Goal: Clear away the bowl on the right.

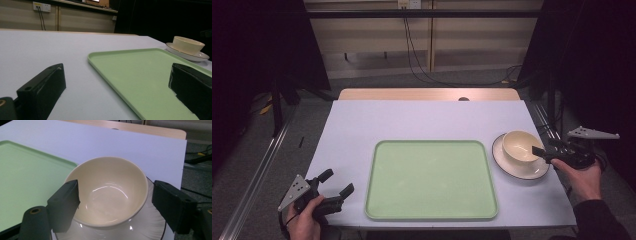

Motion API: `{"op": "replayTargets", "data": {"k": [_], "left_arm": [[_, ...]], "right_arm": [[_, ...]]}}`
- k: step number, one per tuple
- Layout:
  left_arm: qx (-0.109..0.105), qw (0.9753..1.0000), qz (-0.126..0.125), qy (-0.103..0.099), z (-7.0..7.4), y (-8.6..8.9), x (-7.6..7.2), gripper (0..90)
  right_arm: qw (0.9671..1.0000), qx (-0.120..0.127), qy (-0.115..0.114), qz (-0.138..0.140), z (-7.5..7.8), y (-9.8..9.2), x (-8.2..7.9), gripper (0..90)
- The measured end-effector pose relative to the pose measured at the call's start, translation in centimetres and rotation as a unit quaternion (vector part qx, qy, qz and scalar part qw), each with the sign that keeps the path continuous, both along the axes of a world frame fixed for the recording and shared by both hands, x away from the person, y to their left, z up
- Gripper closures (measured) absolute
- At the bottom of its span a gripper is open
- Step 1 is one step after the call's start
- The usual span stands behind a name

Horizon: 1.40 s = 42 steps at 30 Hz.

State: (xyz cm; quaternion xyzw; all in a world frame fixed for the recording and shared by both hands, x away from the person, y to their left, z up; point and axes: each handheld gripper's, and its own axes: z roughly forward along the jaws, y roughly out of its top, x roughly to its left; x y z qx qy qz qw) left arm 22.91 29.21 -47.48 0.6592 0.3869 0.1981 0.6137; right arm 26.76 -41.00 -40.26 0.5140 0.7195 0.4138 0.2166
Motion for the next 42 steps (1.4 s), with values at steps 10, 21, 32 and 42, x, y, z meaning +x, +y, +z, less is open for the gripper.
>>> {"op": "replayTargets", "data": {"k": [10, 21, 32, 42], "left_arm": [[0.001, 1.0000, -0.003, -0.001, 0.0, 0.0, 0.0, 1.0], [0.003, 1.0000, -0.001, 0.000, 0.0, 0.0, 0.0, 1.0], [0.002, 1.0000, -0.005, 0.001, 0.0, 0.0, 0.1, 1.0], [0.002, 1.0000, -0.005, 0.002, 0.0, 0.0, 0.1, 1.1]], "right_arm": [[0.9982, -0.039, 0.046, 0.003, -0.4, -0.3, 2.7, 20.7], [0.9936, -0.072, 0.087, -0.006, -1.7, -0.4, 5.4, 21.2], [0.9900, -0.068, 0.123, 0.002, -2.7, -0.5, 5.8, 42.1], [0.9850, -0.052, 0.165, 0.004, -3.9, -1.1, 6.3, 55.3]]}}
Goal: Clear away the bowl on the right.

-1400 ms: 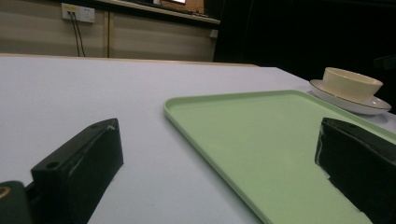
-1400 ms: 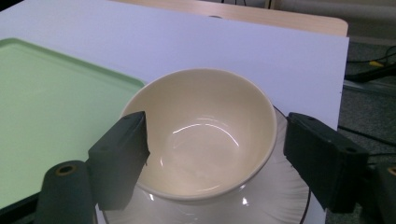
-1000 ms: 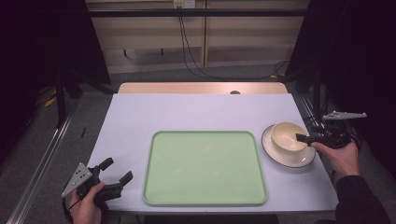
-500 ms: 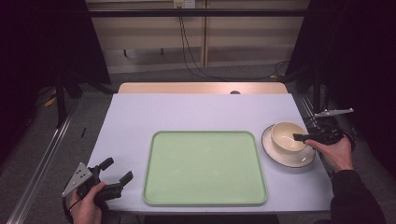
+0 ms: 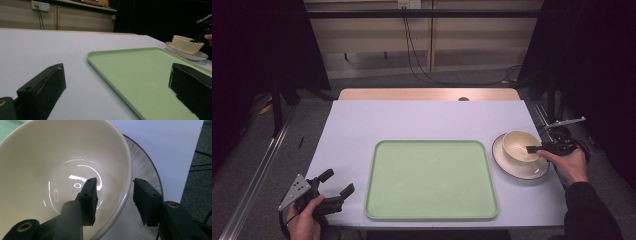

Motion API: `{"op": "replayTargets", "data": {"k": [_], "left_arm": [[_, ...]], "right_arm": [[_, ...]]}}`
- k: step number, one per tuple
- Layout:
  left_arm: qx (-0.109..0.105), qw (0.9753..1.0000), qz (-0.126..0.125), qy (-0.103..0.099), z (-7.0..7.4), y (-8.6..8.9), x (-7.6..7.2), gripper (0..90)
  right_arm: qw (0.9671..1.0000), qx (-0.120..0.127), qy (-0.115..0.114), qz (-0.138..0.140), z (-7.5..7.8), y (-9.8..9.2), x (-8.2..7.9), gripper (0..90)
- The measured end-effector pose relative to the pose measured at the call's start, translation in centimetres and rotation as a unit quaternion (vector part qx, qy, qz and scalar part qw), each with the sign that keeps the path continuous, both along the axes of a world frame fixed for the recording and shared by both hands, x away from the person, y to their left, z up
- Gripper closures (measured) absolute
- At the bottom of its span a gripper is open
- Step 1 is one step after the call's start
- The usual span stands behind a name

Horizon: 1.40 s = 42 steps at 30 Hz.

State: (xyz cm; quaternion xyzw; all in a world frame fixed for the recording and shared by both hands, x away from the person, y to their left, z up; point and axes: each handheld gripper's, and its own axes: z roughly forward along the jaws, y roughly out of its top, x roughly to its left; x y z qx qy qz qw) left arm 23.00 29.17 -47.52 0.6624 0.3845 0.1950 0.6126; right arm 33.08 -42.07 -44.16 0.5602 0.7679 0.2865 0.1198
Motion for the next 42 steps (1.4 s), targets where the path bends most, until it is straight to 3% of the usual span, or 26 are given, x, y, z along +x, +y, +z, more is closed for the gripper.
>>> {"op": "replayTargets", "data": {"k": [7, 11, 16, 18, 31, 33, 42], "left_arm": [[-0.001, 1.0000, 0.000, 0.001, -0.01, 0.03, -0.02, 1.1], [-0.001, 1.0000, 0.000, 0.001, -0.02, 0.03, -0.02, 1.1], [0.001, 1.0000, 0.000, 0.000, 0.00, 0.05, -0.03, 1.1], [0.001, 1.0000, 0.000, 0.000, 0.00, 0.06, -0.03, 1.1], [-0.001, 1.0000, -0.002, 0.001, 0.00, 0.11, -0.06, 1.1], [-0.002, 1.0000, 0.001, 0.001, -0.01, 0.07, -0.05, 1.1], [-0.002, 1.0000, 0.000, 0.001, -0.01, 0.07, -0.04, 1.1]], "right_arm": [[0.9998, 0.004, 0.021, 0.004, -0.36, 0.59, 0.53, 66.3], [0.9997, 0.014, 0.019, -0.002, -0.40, 0.34, 0.62, 70.1], [0.9998, 0.001, 0.016, -0.012, -0.35, 0.29, 0.67, 79.3], [0.9997, 0.010, 0.019, -0.011, -0.27, 0.32, 0.69, 81.8], [0.9994, 0.011, 0.027, -0.020, -0.04, 0.36, 0.72, 83.3], [0.9989, 0.031, 0.027, -0.022, 0.01, 0.17, 0.64, 83.8], [0.9984, 0.047, 0.022, -0.024, 0.16, -0.10, 0.36, 83.9]]}}
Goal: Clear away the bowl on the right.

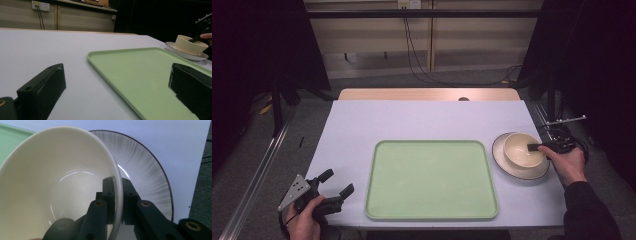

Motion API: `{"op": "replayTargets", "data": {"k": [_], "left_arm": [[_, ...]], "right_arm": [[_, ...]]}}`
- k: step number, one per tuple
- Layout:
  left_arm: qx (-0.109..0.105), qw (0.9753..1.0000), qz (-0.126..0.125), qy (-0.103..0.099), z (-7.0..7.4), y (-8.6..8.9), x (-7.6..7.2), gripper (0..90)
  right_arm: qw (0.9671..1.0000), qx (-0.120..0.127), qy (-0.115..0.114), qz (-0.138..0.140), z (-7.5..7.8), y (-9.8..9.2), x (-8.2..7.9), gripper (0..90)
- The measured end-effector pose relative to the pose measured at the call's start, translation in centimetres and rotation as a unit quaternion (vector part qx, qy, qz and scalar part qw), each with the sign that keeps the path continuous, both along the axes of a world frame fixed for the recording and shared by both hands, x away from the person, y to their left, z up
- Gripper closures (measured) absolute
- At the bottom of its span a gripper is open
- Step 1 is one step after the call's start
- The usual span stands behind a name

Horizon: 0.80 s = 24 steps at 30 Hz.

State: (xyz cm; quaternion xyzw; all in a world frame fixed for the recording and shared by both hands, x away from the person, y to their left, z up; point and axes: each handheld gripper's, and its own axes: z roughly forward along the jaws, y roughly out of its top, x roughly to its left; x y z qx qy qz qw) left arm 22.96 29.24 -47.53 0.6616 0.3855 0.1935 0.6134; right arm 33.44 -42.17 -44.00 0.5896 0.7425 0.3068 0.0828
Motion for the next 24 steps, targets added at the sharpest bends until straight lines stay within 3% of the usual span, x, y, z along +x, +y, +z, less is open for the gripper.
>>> {"op": "replayTargets", "data": {"k": [17, 24], "left_arm": [[0.000, 1.0000, 0.001, 0.000, 0.0, 0.0, 0.0, 1.1], [0.001, 1.0000, 0.000, 0.000, 0.0, 0.0, 0.0, 1.1]], "right_arm": [[0.9997, 0.019, -0.017, -0.005, 0.3, -1.0, -0.9, 83.4], [0.9990, 0.040, -0.020, -0.009, 0.7, -0.8, -1.1, 83.5]]}}
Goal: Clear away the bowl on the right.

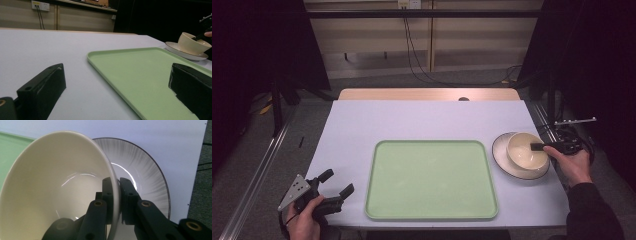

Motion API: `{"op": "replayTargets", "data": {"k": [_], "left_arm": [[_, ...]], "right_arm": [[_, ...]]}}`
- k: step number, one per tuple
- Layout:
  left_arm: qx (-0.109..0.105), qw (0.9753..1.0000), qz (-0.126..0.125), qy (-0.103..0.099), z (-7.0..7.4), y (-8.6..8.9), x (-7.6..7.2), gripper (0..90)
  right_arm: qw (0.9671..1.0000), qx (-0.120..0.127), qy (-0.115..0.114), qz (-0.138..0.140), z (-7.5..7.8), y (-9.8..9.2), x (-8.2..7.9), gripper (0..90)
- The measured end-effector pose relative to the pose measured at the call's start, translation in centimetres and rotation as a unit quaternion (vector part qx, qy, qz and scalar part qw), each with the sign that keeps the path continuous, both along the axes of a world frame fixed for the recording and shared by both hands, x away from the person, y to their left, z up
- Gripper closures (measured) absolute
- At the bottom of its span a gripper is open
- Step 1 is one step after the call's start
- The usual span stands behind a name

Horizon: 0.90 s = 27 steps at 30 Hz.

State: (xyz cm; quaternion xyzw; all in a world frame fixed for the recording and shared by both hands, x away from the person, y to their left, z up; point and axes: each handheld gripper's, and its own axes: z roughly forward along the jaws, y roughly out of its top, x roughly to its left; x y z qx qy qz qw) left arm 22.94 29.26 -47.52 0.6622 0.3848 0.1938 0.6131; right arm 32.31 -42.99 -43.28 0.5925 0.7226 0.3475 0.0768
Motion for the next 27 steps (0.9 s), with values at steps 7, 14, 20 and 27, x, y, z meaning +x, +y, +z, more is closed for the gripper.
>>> {"op": "replayTargets", "data": {"k": [7, 14, 20, 27], "left_arm": [[0.002, 1.0000, -0.002, 0.000, 0.0, 0.0, 0.0, 1.1], [0.001, 1.0000, -0.002, 0.000, 0.0, 0.0, 0.0, 1.1], [0.001, 1.0000, -0.002, 0.000, 0.0, 0.1, 0.0, 1.1], [0.000, 1.0000, -0.003, -0.001, 0.0, 0.1, -0.1, 1.1]], "right_arm": [[0.9997, 0.014, -0.015, 0.010, 0.5, 0.1, -0.2, 83.4], [0.9991, 0.019, -0.032, 0.020, 0.9, 0.3, -0.4, 83.4], [0.9981, 0.033, -0.050, 0.015, 1.7, -0.1, -0.8, 83.3], [0.9965, 0.047, -0.066, 0.018, 2.4, -0.1, -1.1, 83.3]]}}
